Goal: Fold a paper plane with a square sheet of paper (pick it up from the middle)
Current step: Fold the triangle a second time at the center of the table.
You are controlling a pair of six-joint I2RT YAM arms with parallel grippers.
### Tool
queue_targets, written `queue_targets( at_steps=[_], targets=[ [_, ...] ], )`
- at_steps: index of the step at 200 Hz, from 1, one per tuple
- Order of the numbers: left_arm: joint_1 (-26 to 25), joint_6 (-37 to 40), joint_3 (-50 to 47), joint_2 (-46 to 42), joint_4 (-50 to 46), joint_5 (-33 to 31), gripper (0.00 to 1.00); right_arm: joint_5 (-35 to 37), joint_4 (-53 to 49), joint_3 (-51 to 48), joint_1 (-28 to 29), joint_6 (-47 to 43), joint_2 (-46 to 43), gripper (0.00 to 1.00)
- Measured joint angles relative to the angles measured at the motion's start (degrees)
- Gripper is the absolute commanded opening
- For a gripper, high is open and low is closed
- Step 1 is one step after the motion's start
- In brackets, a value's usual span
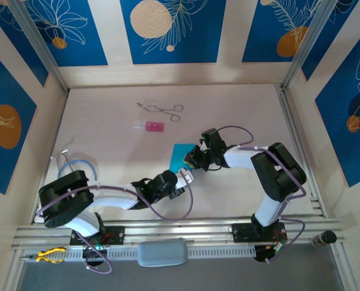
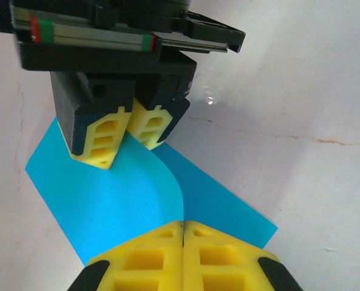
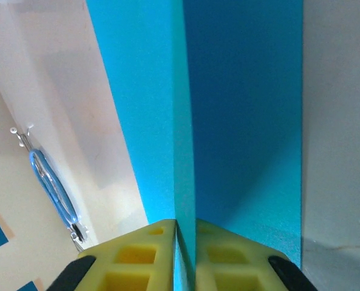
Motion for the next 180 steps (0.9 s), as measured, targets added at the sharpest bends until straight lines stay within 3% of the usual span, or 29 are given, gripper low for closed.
queue_targets(
  at_steps=[36, 79, 120, 155, 180],
  targets=[
    [4.9, -7.0, 2.4, -1.4, -3.5, 8.3, 0.0, 2.7, -4.8, -0.1, -0.2, -2.8, -4.9, 0.46],
    [13.2, -17.0, 8.4, 0.2, -7.2, 23.8, 0.0, 6.3, -10.4, -2.6, -2.1, -6.4, -13.7, 0.48],
    [17.3, -24.8, 10.3, 5.0, -7.2, 33.9, 0.0, 8.4, -14.9, -6.3, -3.1, -7.7, -19.6, 0.3],
    [17.6, -27.6, 10.6, 6.7, -7.9, 36.8, 0.0, 7.9, -14.4, -10.6, -2.4, -7.1, -21.6, 0.05],
    [17.6, -29.0, 11.0, 6.9, -8.3, 37.2, 0.0, 7.1, -12.7, -12.4, -1.2, -5.8, -21.1, 0.0]
  ],
)
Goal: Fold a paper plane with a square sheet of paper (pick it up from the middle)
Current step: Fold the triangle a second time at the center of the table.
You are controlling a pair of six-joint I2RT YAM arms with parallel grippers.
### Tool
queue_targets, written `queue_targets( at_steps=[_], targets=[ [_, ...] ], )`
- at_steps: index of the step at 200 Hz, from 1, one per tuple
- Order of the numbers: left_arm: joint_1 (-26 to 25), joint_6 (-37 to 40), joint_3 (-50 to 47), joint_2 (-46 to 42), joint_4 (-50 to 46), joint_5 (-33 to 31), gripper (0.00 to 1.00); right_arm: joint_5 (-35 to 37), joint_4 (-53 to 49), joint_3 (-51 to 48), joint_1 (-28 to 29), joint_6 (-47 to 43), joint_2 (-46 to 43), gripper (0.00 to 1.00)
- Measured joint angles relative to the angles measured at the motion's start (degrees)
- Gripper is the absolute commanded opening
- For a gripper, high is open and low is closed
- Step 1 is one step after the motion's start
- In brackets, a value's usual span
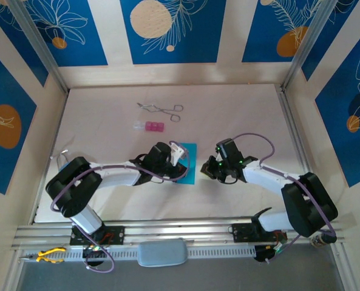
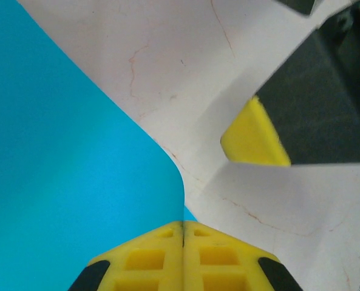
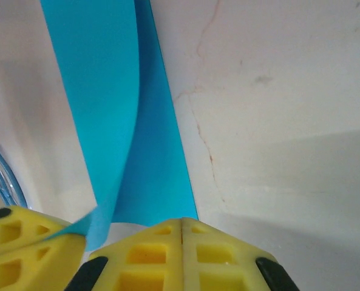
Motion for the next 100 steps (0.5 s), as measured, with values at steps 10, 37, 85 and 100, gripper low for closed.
queue_targets(
  at_steps=[10, 37, 85, 100],
  targets=[
    [0.0, -0.4, 0.0, 0.0, 0.1, 0.0, 0.0, 0.0, 0.8, -0.1, 0.8, 0.5, 0.6, 0.0],
    [0.0, -1.5, 0.0, 0.0, 0.1, 0.0, 0.0, 0.8, 2.9, -0.1, 3.4, 1.7, 2.4, 0.0],
    [0.0, -2.8, 0.0, 0.0, 0.0, 0.0, 0.0, 2.7, 7.2, -1.1, 5.6, 4.7, 3.8, 0.0],
    [0.0, -3.0, 0.0, 0.1, 0.0, -0.1, 0.0, 2.6, 8.5, -1.4, 5.7, 5.2, 4.7, 0.0]
  ],
)
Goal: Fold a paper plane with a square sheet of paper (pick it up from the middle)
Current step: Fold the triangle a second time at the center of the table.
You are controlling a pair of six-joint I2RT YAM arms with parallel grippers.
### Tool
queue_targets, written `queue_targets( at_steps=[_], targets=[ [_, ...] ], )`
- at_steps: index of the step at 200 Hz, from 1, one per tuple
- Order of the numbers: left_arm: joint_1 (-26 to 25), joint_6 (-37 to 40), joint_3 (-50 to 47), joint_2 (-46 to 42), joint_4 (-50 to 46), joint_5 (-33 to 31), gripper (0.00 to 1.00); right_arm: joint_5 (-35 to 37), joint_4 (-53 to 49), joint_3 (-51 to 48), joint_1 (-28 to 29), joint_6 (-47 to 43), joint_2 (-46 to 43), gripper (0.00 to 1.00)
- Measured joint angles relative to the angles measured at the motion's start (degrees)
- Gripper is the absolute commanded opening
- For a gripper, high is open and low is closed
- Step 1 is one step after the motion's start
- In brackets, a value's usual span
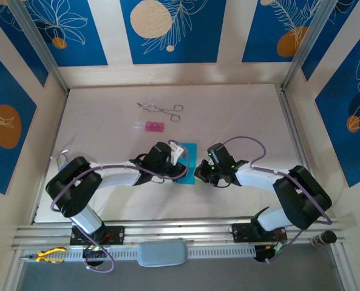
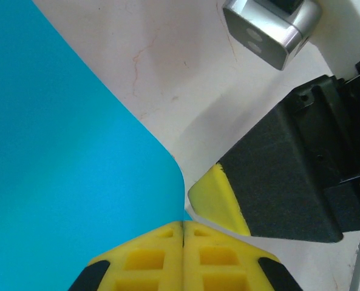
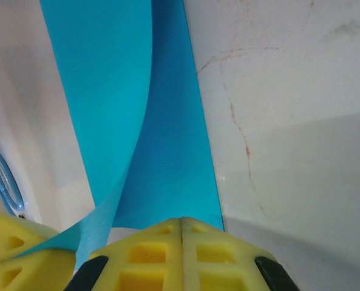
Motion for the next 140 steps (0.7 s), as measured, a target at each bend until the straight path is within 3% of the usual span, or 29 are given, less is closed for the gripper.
queue_targets(
  at_steps=[140],
  targets=[
    [0.4, -1.4, 0.0, 0.8, 0.2, -0.2, 0.0, 1.1, 4.2, 0.2, 2.2, 1.1, 5.7, 0.0]
  ],
)
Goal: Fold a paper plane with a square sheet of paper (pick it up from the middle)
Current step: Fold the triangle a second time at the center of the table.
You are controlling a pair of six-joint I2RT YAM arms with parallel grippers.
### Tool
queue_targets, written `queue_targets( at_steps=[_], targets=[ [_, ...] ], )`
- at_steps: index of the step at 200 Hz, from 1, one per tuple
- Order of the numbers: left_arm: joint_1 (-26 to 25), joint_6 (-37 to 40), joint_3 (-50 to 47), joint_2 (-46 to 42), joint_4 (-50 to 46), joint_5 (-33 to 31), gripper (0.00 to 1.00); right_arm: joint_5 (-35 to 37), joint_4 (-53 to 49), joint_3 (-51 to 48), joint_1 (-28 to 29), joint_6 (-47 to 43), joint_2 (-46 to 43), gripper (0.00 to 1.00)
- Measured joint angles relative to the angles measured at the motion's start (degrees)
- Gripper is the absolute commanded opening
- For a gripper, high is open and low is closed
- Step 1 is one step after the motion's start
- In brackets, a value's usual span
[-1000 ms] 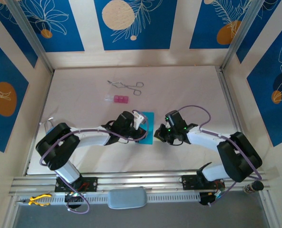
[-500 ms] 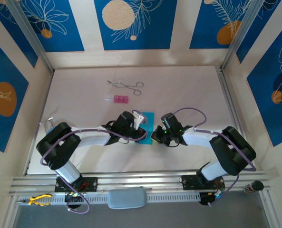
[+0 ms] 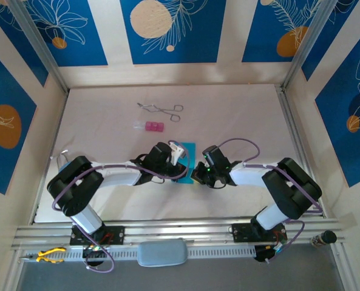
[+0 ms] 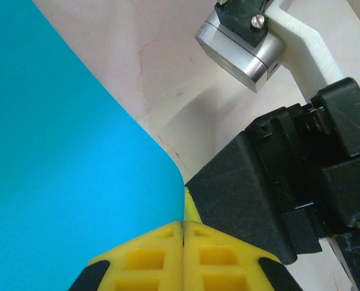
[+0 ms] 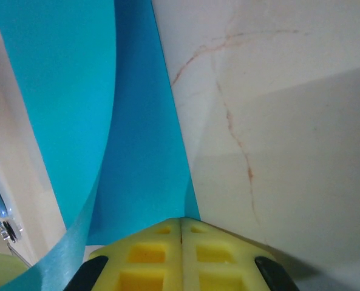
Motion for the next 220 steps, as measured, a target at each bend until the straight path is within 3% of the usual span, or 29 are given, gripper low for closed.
queue_targets(
  at_steps=[123, 220],
  targets=[
    [3.0, -0.2, 2.0, 3.7, 0.0, 0.0, 0.0, 1.1, -9.3, 5.1, -1.6, -6.7, 1.1, 0.0],
    [3.1, -2.0, 2.0, 3.7, 1.8, 0.2, 0.0, -1.0, -7.8, 5.5, -1.2, -7.7, 1.0, 0.0]
  ],
)
